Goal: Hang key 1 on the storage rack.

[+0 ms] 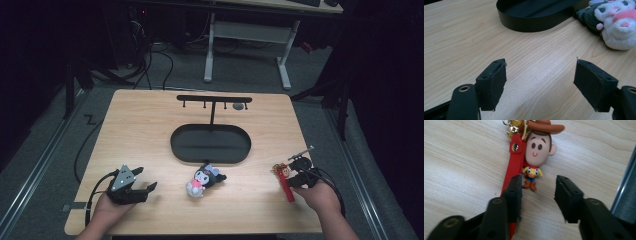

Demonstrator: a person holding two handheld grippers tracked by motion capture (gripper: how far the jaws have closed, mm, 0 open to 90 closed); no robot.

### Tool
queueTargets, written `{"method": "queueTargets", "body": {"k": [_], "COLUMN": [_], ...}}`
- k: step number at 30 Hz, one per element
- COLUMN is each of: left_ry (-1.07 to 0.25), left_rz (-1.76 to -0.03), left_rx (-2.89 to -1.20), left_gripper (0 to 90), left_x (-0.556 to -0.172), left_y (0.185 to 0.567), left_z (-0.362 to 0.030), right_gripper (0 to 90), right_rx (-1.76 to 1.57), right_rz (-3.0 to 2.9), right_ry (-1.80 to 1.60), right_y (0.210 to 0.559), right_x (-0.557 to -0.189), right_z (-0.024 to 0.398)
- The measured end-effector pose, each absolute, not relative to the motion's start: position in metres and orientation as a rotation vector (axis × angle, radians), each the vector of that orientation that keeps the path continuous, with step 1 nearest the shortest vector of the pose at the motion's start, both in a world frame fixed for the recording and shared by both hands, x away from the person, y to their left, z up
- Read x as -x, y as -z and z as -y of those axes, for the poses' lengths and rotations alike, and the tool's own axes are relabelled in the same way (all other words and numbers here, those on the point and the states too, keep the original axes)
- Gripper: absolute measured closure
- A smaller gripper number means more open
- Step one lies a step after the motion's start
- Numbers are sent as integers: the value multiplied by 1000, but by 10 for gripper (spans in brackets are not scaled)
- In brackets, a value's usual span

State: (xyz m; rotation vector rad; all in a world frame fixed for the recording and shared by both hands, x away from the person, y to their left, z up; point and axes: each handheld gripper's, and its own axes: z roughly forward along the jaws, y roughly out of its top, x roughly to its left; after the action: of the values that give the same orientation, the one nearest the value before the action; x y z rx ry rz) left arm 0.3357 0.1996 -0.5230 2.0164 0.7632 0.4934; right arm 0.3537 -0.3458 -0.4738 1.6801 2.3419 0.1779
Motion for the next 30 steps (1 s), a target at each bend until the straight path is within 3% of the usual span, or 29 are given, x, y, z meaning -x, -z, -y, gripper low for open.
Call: {"method": "queueTargets", "body": {"k": [8,20,30], "left_ry": [-493,-494,-499], "left_rz": [-746,-720,-719], "left_rx": [-2027,-2054,-2060], "left_gripper": [264,265,265], "left_x": [-335,-334,-333], "left_y": [523,524,525], "left_z": [-198,-194,-194], "right_gripper": [366,333,448], "right_rx": [-1696,-1686,-1779], "right_rz": [-2309,-2343,-2305], "right_ry": [-186,-227,-266], "right_y": [476,479,474], "right_x": [-358,-366,-381], "right_z": [342,327,347]}}
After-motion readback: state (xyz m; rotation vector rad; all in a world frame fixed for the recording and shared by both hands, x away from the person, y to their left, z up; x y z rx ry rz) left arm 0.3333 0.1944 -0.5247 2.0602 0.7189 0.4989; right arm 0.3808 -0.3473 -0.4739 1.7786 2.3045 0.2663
